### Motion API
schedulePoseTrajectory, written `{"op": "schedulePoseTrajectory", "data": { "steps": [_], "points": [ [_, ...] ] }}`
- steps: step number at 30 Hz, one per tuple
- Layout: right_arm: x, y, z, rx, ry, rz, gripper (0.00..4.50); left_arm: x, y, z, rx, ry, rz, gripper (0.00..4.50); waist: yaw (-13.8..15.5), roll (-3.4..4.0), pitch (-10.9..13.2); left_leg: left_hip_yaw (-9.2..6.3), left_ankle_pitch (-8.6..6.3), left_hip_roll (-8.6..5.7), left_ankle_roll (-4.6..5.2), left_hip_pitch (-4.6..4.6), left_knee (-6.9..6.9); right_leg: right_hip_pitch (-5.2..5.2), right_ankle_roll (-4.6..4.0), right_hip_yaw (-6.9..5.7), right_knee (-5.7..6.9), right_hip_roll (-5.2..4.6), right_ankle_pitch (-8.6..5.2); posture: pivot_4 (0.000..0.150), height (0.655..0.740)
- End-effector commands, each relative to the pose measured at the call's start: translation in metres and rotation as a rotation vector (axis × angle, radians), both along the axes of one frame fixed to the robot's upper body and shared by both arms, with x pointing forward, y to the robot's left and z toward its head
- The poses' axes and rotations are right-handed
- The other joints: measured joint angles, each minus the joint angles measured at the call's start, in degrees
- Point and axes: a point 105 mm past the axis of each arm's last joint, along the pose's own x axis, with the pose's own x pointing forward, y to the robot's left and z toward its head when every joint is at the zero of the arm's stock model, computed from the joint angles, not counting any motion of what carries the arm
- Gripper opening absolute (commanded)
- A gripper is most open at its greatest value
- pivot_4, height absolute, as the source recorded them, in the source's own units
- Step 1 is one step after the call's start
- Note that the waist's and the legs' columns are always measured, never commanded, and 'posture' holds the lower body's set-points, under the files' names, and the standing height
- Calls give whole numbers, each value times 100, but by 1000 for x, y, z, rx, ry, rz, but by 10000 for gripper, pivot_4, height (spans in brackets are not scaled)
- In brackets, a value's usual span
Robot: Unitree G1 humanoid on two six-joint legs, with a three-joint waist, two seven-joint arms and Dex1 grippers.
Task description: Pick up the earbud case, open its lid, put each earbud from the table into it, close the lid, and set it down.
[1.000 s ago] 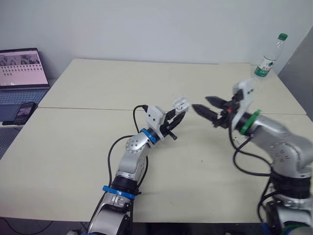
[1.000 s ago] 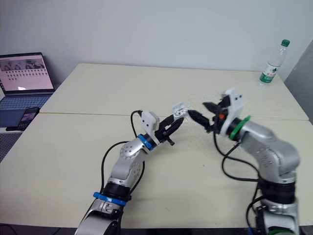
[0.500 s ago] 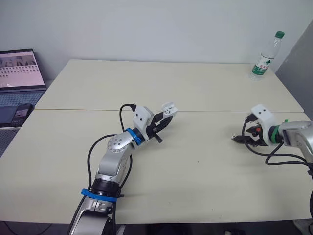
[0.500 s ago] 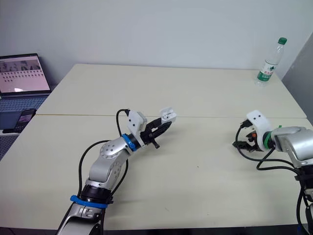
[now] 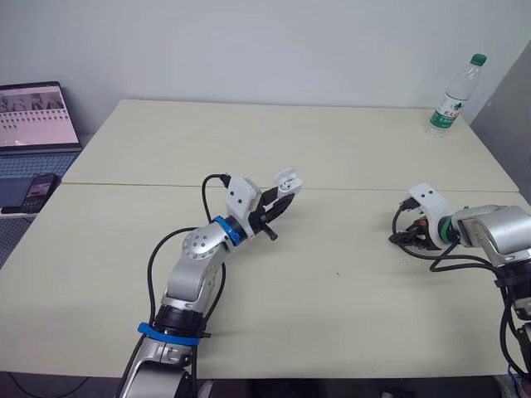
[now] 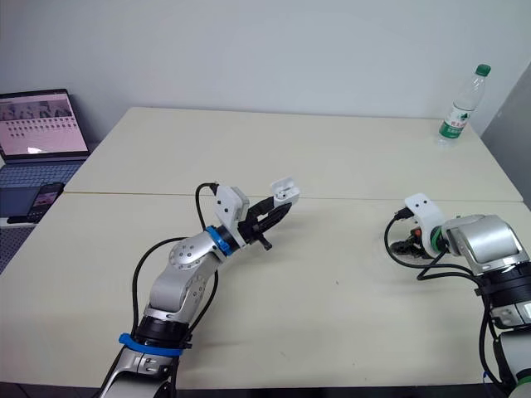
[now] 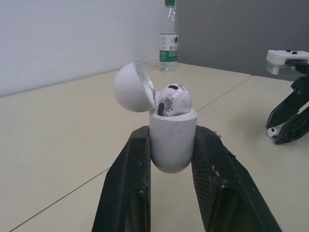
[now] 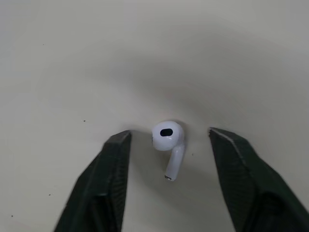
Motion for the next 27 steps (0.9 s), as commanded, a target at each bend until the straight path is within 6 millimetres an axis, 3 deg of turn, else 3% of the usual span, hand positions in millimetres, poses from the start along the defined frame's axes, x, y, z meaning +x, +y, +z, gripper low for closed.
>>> {"op": "schedulePoseTrajectory", "data": {
  "steps": [1, 3, 4, 7, 12, 16, 21, 27],
  "points": [
    [0, 3, 11, 11, -33, 14, 11652, -3, -2, 14, -16, -50, -11, 7949, -2, 0, 0, 0, 0, 0, 0, 0, 0, 0, 0, 0, 0, 0, 0, 1500, 7362],
    [-3, 5, 12, 17, -27, 33, 4443, -3, -3, 13, -12, -49, -16, 7949, 0, 0, 0, -1, 0, 0, 0, 0, 0, 0, 0, -1, 0, 0, 0, 1500, 7362],
    [-4, 5, 12, 17, -31, 48, 4108, -3, -3, 12, -11, -48, -17, 7949, 0, 0, 0, -1, 0, 0, 0, 0, 0, 0, 0, -1, 0, 0, 0, 1500, 7362],
    [-10, 8, 15, 5, -42, 119, 4124, -3, -3, 11, -8, -46, -19, 7949, 2, 0, 0, 0, 0, 0, 0, -1, 0, 0, 0, -1, 0, 0, 0, 1500, 7362],
    [-48, 19, 21, -140, -70, 602, 4124, -4, -2, 10, -4, -43, -20, 7949, 12, 5, 4, -2, -1, -5, 0, -4, -2, -3, 6, -7, -3, 0, -4, 1500, 7362],
    [-73, 2, 8, -341, -16, 917, 4124, -4, -3, 9, -3, -39, -22, 7949, 10, 5, 5, 3, -2, -4, -1, 1, 1, 0, 15, -11, -4, 0, -9, 1500, 7362],
    [-91, -5, -5, -386, 40, 1143, 4124, -5, -3, 8, -2, -34, -25, 7949, -10, 4, 5, 15, -1, 1, -1, 12, 10, 5, 16, -4, 4, 0, -9, 1500, 7362],
    [-87, -5, -14, -419, 2, 1258, 4124, -5, -2, 7, 1, -31, -24, 7949, -9, 4, 5, 11, 0, 4, -1, 20, 16, 14, 8, -5, 8, 2, -4, 1500, 7362]
  ]
}}
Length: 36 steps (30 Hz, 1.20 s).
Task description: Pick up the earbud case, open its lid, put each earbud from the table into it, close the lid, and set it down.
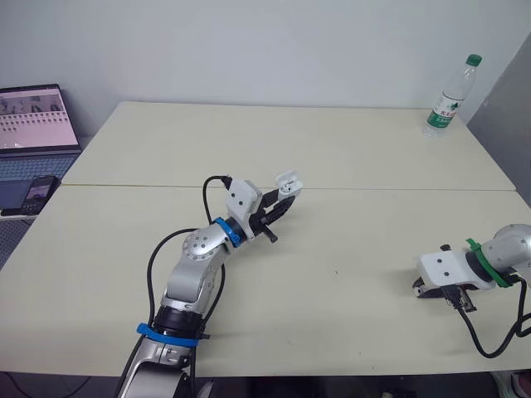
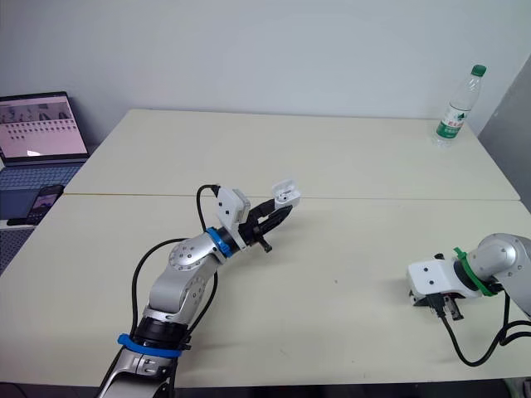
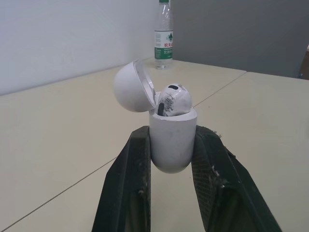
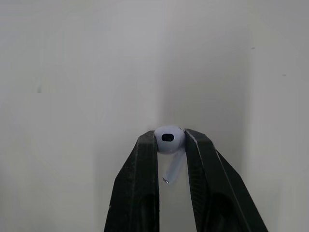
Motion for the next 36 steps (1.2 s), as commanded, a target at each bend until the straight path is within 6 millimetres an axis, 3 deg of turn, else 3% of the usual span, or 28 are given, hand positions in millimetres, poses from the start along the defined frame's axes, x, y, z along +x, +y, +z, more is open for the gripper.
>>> {"op": "schedulePoseTrajectory", "data": {
  "steps": [1, 3, 9, 14, 19, 23, 32, 36],
  "points": [
    [5, 1, 1, -23, -38, 66, 4124, -4, -2, 11, -13, -38, -15, 7949, -1, 0, 0, 1, 0, -1, 0, 1, 0, 0, -2, 1, 0, 0, 1, 1500, 7362],
    [3, -1, -3, -44, -33, 97, 4124, -4, -1, 10, -10, -38, -14, 7949, 3, 0, 0, -4, 0, 0, 0, 2, 1, 5, -4, 0, -1, 0, 2, 1500, 7362],
    [1, -7, -4, -87, -5, 53, 24874, -4, -1, 9, -8, -36, -12, 7949, 20, 0, 0, -7, 0, -4, 0, 17, 2, 25, -4, 0, -2, -4, 2, 1500, 7362],
    [-3, 6, 3, -57, 19, -58, 42719, -4, -1, 7, -8, -31, -14, 7949, 48, 0, 0, -27, 0, -5, -1, 9, 3, 26, -5, -2, -3, -13, 2, 1500, 7362],
    [-11, 7, 2, -122, 88, -234, 42719, -4, -4, 6, -11, -28, -20, 7949, 45, 1, -1, -34, -1, -6, -1, 6, 2, 25, -6, -6, -1, -27, 2, 1500, 7362],
    [-4, 3, 1, -159, 67, -416, 42719, -3, -4, 6, -9, -26, -22, 7949, 39, 1, -1, -32, 0, -8, -1, 8, 5, 25, -6, -6, -2, -29, 2, 1500, 7362],
    [1, 2, 0, -212, 37, -455, 42719, -4, -4, 6, -6, -27, -25, 7949, 38, -1, -1, -22, 0, -15, -1, 8, 12, 26, -1, -10, -5, -30, 3, 1500, 7362],
    [2, 3, 0, -215, 35, -457, 33797, -3, -3, 6, -7, -28, -21, 7949, 39, -1, -1, -21, 0, -15, -1, 8, 12, 26, 0, -11, -4, -30, 4, 1500, 7362]
  ]
}}
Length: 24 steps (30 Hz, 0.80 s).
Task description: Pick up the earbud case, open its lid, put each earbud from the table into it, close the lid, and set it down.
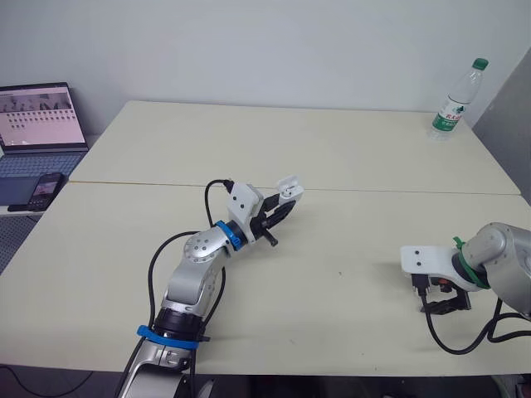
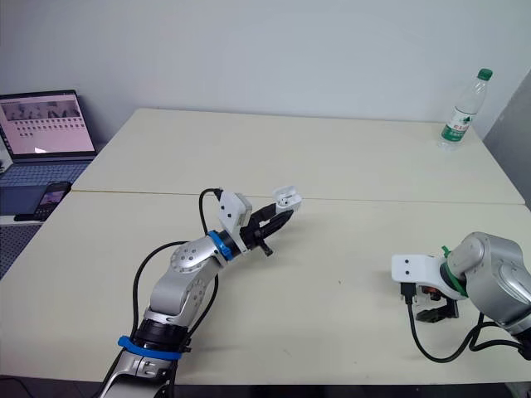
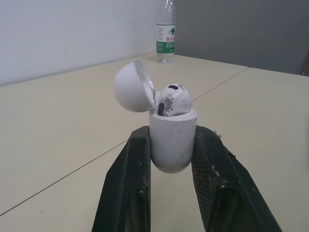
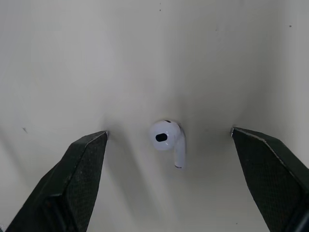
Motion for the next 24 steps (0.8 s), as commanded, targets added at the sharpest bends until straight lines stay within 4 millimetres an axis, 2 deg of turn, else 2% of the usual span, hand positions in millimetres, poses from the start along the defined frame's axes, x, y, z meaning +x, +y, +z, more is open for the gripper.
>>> {"op": "schedulePoseTrajectory", "data": {
  "steps": [1, 8, 9, 24],
  "points": [
    [1, -6, -2, -35, -1, -20, 30222, -1, -1, 13, -17, -57, -4, 7949, 0, 0, 0, -1, 0, 0, 0, 0, 0, 0, 0, 0, 0, 0, 0, 1500, 7362],
    [1, -2, -2, -23, -3, -20, 5020, -1, -2, 13, -17, -56, -3, 7949, -2, -1, 0, 0, 0, 2, 0, 0, 0, 0, 0, -1, 0, 0, 0, 1500, 7362],
    [0, 0, -2, -17, -1, -21, 4043, -1, -2, 13, -17, -56, -3, 7949, -2, -1, 0, 0, 0, 2, 0, 0, 0, 0, 0, -1, 0, 0, 0, 1500, 7362],
    [5, 2, -1, -27, -36, 24, 4065, 0, -3, 11, -14, -52, -13, 7949, -10, -1, 0, 2, 0, 3, 0, 2, 0, 0, 0, -2, 1, 2, 0, 1500, 7362]
  ]
}}
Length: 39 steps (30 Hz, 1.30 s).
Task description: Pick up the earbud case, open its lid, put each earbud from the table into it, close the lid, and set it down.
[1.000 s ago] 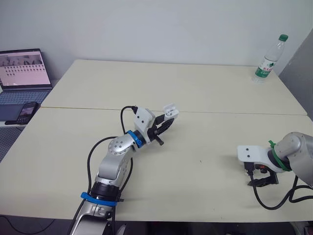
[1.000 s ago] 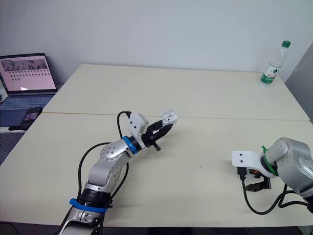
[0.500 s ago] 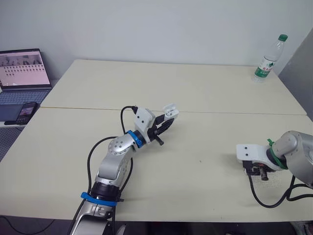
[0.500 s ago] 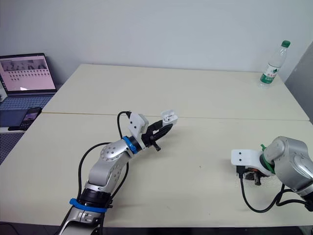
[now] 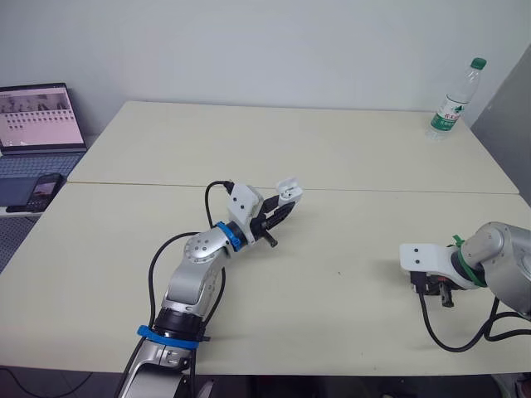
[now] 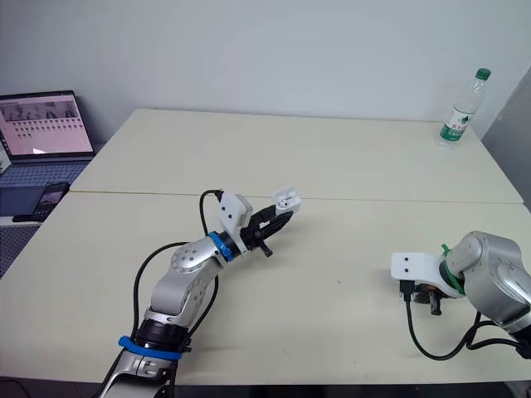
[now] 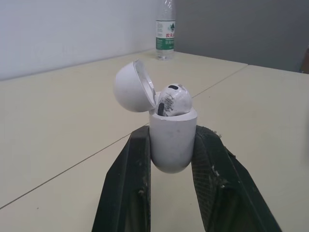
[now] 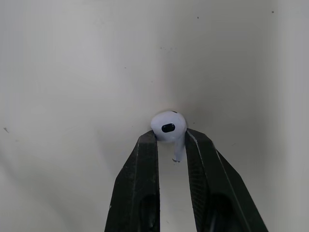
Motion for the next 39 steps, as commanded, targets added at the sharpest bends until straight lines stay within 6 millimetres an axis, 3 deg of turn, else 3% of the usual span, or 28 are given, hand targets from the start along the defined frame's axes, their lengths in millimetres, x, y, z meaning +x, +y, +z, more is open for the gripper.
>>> {"op": "schedulePoseTrajectory", "data": {
  "steps": [1, 6, 11, 19, 24, 31, 39],
  "points": [
    [3, 1, -2, -6, -17, 21, 4065, -1, -4, 15, -15, -65, -15, 7949, -1, 0, 0, 0, 0, 0, 0, 0, 0, 0, 0, 0, 0, 0, 0, 1500, 7362],
    [20, 18, 12, 124, -115, 17, 4065, -1, -4, 16, -17, -69, -13, 7949, -41, -19, -8, 5, 0, 6, 0, 4, 0, 0, 1, 2, 0, 3, 1, 1500, 7362],
    [51, 50, 44, 454, -335, -37, 4065, 4, 2, 23, -66, -62, 15, 7949, -40, -14, -4, 5, 0, 14, 0, 6, -3, -3, -2, 11, 7, 30, 4, 1500, 7362],
    [79, 92, 121, 1101, -613, -233, 4065, 4, -12, 30, -99, -56, -32, 7949, -8, -9, -2, -7, -1, 1, -1, -17, -4, -11, -3, 10, 3, 22, 5, 1500, 7362],
    [82, 117, 157, 1450, -642, -355, 4065, 6, -29, 43, -134, -75, -76, 7949, -10, -7, -3, -18, -1, 3, -1, -18, -5, -11, -4, 5, 7, 24, 6, 1500, 7362],
    [81, 138, 165, 1593, -609, -403, 4065, 8, -40, 53, -150, -97, -104, 7949, -16, -7, -3, -13, -1, 0, -1, -23, -9, -15, -4, 7, 4, 23, 6, 1500, 7362],
    [76, 154, 161, 1608, -581, -384, 4065, 9, -42, 58, -161, -107, -115, 7949, -23, -6, -3, -15, -1, 2, -1, -23, -10, -17, -3, 6, 5, 26, 5, 1500, 7362]
  ]
}}
